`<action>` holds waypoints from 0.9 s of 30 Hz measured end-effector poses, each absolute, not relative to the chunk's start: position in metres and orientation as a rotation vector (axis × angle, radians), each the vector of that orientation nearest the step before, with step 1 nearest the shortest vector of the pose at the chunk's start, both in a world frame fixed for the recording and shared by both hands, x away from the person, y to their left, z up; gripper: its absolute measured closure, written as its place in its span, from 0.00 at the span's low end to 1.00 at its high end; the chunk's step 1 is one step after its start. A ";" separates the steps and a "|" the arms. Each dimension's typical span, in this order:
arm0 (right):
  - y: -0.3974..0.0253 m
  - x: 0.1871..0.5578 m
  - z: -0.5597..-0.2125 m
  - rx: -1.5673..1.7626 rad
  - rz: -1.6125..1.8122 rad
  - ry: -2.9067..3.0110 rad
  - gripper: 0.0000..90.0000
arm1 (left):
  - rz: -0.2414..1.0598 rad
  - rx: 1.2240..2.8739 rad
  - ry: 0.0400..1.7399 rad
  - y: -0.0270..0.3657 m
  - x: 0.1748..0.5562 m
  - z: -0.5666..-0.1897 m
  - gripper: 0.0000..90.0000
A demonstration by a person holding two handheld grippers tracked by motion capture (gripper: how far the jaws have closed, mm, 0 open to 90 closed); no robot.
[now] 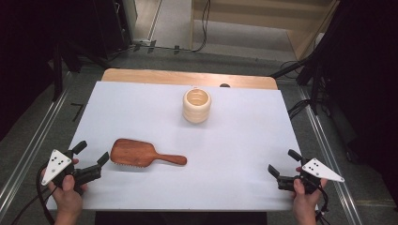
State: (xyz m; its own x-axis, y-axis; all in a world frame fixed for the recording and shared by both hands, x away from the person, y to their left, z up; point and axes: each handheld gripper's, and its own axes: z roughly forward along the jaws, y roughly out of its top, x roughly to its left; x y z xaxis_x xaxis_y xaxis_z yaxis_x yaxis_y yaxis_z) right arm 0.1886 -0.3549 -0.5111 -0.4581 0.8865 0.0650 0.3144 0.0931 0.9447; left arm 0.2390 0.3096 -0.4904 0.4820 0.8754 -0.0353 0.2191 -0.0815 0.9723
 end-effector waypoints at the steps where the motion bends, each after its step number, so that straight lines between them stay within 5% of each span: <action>1: -0.353 0.189 -0.510 1.167 1.361 1.854 0.00 | 0.720 1.592 0.972 0.310 0.239 -0.490 0.11; 27: -0.288 0.209 -0.454 0.897 1.373 2.061 0.00 | 0.720 1.603 0.977 0.308 0.238 -0.492 0.11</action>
